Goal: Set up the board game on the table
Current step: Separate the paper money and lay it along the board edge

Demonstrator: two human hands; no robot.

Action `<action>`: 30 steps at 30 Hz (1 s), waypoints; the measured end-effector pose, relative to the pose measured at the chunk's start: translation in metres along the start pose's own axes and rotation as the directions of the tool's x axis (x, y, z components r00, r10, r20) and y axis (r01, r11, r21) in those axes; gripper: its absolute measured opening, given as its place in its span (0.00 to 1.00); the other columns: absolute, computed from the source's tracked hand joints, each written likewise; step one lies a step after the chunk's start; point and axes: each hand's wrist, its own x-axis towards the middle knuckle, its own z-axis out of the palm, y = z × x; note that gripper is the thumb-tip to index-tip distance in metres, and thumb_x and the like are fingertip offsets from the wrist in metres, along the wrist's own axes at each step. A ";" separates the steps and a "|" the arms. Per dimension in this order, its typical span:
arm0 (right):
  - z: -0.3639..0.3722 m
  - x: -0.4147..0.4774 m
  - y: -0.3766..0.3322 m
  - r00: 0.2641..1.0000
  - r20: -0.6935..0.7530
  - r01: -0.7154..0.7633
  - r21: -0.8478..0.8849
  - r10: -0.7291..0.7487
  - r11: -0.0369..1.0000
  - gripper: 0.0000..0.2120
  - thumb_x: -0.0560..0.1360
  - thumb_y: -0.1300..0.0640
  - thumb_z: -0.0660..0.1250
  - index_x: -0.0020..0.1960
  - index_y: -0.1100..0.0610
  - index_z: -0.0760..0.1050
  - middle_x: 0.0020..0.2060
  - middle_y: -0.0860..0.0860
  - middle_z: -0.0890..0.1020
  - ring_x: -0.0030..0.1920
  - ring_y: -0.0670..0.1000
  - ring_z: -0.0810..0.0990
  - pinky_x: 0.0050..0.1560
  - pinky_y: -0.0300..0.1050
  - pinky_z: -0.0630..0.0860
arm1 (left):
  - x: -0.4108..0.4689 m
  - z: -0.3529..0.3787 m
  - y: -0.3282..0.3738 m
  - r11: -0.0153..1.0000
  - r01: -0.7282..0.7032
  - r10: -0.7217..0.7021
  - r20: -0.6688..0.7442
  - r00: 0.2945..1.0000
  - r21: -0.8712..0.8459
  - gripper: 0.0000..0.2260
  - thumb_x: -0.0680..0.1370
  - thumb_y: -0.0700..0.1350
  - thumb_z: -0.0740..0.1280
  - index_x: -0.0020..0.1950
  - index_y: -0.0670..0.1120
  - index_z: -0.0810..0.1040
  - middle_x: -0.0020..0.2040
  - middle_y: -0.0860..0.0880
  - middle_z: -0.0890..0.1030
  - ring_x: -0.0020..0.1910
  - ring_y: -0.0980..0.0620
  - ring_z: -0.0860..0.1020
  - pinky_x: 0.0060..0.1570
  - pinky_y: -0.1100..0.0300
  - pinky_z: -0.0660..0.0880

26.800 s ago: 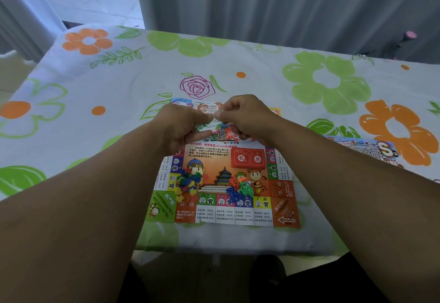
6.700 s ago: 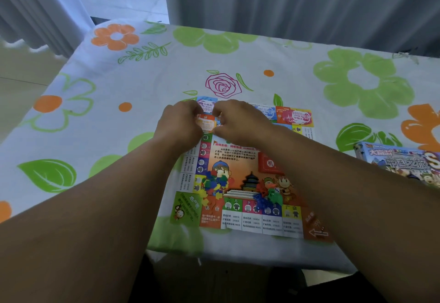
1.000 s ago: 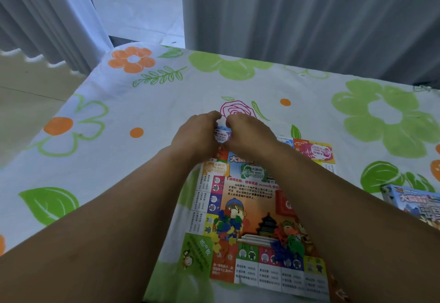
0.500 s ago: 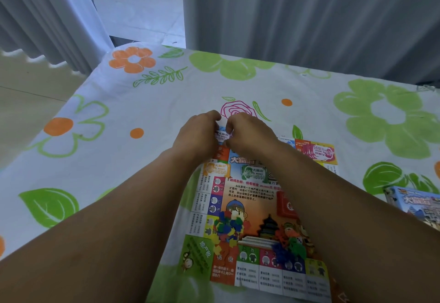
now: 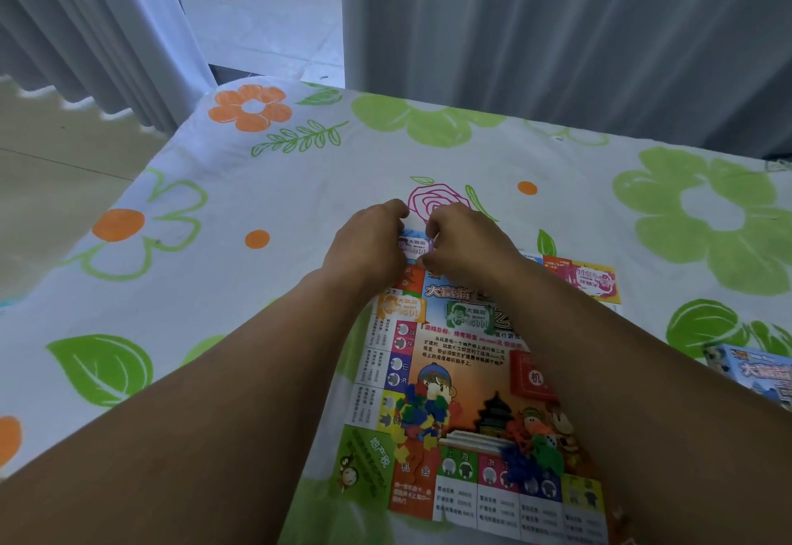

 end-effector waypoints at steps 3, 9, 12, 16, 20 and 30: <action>0.001 0.000 0.000 1.000 0.001 0.005 0.017 -0.005 1.000 0.11 0.73 0.54 0.74 0.52 0.54 0.76 0.45 0.51 0.81 0.45 0.53 0.81 0.48 0.54 0.81 | 0.000 -0.001 0.001 1.000 -0.003 0.003 0.013 1.000 0.001 0.27 0.76 0.38 0.70 0.73 0.49 0.70 0.64 0.49 0.80 0.60 0.48 0.79 0.59 0.48 0.78; 0.003 0.001 0.001 1.000 -0.005 0.008 0.028 -0.008 1.000 0.12 0.72 0.54 0.74 0.53 0.54 0.76 0.46 0.51 0.82 0.46 0.54 0.81 0.49 0.54 0.80 | -0.001 -0.001 0.002 1.000 -0.009 0.009 0.008 1.000 0.012 0.25 0.76 0.37 0.68 0.72 0.48 0.71 0.62 0.49 0.81 0.59 0.47 0.79 0.59 0.48 0.78; 0.002 0.001 0.002 1.000 -0.004 0.016 0.029 -0.016 0.999 0.12 0.73 0.54 0.74 0.53 0.54 0.76 0.46 0.51 0.82 0.46 0.54 0.81 0.49 0.54 0.80 | 0.000 -0.001 0.002 1.000 -0.004 0.004 0.008 1.000 0.011 0.25 0.76 0.38 0.69 0.73 0.48 0.71 0.62 0.49 0.81 0.59 0.47 0.79 0.59 0.48 0.78; 0.001 0.000 0.002 1.000 0.003 0.019 0.021 -0.019 1.000 0.12 0.73 0.53 0.74 0.53 0.54 0.75 0.47 0.51 0.82 0.47 0.54 0.81 0.50 0.54 0.80 | 0.000 0.000 0.001 1.000 -0.002 0.002 0.008 1.000 0.007 0.25 0.76 0.38 0.69 0.72 0.48 0.71 0.62 0.49 0.81 0.58 0.47 0.79 0.58 0.49 0.78; 0.001 0.000 0.002 1.000 -0.003 0.025 0.009 -0.025 1.000 0.13 0.73 0.52 0.74 0.54 0.53 0.75 0.47 0.51 0.82 0.47 0.54 0.81 0.50 0.54 0.80 | 0.000 0.000 0.001 1.000 -0.004 0.004 -0.001 1.000 0.012 0.24 0.76 0.38 0.69 0.72 0.48 0.71 0.63 0.48 0.81 0.59 0.47 0.79 0.58 0.49 0.78; 0.002 0.001 0.005 1.000 -0.012 0.025 -0.012 -0.025 1.000 0.09 0.74 0.52 0.73 0.51 0.53 0.76 0.45 0.50 0.81 0.45 0.53 0.80 0.47 0.51 0.79 | 0.000 0.001 0.001 1.000 -0.001 0.001 -0.005 1.000 0.019 0.24 0.76 0.38 0.69 0.72 0.48 0.71 0.63 0.49 0.81 0.60 0.48 0.78 0.58 0.49 0.78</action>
